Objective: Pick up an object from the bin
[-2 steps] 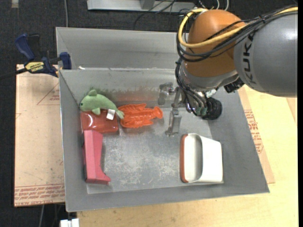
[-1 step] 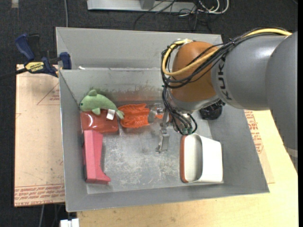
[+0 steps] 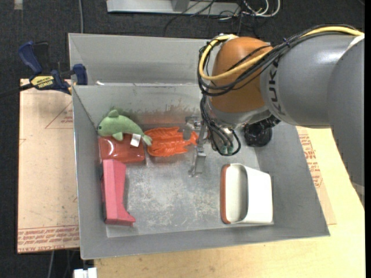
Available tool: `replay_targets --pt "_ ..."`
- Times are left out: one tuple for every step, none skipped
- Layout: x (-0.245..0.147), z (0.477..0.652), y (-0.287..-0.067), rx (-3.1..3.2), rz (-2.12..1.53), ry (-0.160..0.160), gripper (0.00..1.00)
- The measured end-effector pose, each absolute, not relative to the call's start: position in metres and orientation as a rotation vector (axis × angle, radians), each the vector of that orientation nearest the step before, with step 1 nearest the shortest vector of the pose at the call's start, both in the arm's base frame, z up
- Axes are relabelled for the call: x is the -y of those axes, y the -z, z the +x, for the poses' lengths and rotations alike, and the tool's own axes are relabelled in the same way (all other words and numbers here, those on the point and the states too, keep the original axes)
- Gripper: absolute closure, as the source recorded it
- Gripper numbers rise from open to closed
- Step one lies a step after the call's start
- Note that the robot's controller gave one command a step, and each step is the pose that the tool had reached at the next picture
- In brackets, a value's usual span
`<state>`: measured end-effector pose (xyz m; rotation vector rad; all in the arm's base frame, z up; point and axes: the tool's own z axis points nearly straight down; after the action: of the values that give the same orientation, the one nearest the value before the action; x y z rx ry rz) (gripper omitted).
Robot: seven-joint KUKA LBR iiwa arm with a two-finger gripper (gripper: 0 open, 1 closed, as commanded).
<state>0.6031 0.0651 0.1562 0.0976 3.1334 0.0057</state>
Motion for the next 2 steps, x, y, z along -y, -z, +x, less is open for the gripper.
replay_targets --pt "-0.098 0.646 -0.093 -3.135 -0.114 -0.005 0.0" --pt "-0.084 0.635 -0.073 -3.103 -0.365 -0.006 1.0"
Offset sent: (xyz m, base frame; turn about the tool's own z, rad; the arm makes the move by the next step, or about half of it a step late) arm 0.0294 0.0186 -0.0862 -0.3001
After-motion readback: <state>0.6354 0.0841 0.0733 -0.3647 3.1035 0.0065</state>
